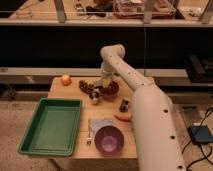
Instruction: Wipe red bowl with eraser
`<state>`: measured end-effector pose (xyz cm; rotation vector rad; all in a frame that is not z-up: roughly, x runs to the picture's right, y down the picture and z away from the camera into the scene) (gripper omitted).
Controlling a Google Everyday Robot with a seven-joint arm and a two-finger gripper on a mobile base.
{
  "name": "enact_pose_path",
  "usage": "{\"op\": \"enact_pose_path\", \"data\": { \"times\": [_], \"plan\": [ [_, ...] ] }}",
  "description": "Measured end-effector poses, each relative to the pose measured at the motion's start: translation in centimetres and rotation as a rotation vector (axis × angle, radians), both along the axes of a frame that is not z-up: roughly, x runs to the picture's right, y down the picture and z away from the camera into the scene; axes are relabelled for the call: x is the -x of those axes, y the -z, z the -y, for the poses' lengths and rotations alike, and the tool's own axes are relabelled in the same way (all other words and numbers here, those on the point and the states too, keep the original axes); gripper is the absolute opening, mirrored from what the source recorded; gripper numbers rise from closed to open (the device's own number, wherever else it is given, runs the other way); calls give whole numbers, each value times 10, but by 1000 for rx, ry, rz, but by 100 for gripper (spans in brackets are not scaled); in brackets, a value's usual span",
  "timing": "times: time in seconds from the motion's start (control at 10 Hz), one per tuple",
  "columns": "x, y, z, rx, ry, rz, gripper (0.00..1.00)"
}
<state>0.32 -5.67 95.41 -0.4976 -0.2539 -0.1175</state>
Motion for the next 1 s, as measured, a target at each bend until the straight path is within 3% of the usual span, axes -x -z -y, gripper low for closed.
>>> {"op": "enact_pose_path", "data": {
  "times": [0.4, 0.7, 1.0],
  "plan": [
    [-32, 21, -29, -15, 41, 5, 0],
    [-58, 28, -28, -42, 27, -19, 0],
    [-68, 26, -12, -64, -1, -26, 0]
  ]
}}
